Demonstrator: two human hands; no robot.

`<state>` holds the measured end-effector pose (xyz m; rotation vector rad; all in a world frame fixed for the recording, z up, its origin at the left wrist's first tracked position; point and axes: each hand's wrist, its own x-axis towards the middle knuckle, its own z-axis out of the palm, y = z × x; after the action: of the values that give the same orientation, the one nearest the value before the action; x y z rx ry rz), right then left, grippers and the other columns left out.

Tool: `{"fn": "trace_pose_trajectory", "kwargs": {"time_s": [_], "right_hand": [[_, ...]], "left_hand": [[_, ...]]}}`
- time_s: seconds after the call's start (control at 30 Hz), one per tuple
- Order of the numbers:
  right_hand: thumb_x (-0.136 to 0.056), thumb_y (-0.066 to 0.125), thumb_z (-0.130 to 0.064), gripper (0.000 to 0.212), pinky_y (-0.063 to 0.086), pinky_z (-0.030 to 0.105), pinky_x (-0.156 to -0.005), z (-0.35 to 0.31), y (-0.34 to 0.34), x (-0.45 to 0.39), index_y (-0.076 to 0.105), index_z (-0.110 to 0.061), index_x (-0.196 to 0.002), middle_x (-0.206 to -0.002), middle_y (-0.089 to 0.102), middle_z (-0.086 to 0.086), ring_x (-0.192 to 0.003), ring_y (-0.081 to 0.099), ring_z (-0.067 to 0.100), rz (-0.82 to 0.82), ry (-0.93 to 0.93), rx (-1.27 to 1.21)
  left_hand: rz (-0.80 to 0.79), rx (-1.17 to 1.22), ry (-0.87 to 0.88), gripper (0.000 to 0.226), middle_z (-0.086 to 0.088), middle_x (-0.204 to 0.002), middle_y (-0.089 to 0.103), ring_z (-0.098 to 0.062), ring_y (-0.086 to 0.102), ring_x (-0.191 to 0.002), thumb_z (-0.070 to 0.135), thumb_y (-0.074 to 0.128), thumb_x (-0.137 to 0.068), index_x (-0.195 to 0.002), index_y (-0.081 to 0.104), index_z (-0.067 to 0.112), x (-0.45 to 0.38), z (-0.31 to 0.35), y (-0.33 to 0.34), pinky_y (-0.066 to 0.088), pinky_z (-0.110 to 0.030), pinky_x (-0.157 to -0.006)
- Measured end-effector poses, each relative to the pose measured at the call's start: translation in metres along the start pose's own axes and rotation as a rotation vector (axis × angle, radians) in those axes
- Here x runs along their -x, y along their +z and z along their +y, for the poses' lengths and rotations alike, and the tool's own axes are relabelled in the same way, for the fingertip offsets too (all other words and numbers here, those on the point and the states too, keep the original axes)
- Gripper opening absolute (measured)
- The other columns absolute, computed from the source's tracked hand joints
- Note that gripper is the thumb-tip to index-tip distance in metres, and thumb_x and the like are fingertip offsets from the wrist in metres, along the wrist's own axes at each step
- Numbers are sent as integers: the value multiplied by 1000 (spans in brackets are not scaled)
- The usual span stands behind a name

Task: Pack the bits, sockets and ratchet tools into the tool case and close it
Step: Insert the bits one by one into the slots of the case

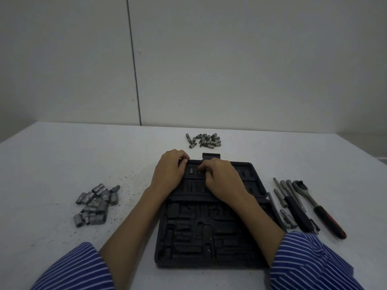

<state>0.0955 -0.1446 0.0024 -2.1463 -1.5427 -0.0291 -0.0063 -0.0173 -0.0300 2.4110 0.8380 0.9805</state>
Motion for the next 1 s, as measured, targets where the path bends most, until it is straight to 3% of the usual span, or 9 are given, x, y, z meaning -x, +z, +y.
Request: {"fn": "trace_pose_trajectory", "kwargs": {"time_s": [0.17,0.37,0.63,1.0], "right_hand": [[-89,44,-7,32,50,34,-83,1,-3,0,70,-17,-106,-109,66,2,-101,58,20,-11,16,-37],[-89,44,-11,30,47,29,-75,0,-6,-6,69,-17,-104,-104,68,1,-100,58,19,-26,15,-26],[-89,48,-13,37,38,31,-91,7,4,-11,57,-12,-125,-126,53,4,-116,44,23,107,-13,138],[-93,44,-16,40,39,32,-99,12,11,-9,47,-11,-133,-135,46,4,-121,42,20,53,-10,138]], "left_hand": [[-34,-31,8,13,-2,-95,64,-18,54,-93,15,53,-91,-95,64,12,-1,1,-1,44,-31,-82],[-68,-41,-1,13,-4,-93,64,-21,55,-91,16,53,-91,-94,65,10,-6,3,-4,45,-35,-82],[-107,-99,-57,17,-7,-100,63,-22,55,-93,17,50,-92,-97,63,9,-19,7,-2,46,-36,-81],[-168,-175,-142,32,-12,-121,53,-26,47,-113,17,49,-92,-121,51,5,-48,9,15,40,-35,-86]]}}
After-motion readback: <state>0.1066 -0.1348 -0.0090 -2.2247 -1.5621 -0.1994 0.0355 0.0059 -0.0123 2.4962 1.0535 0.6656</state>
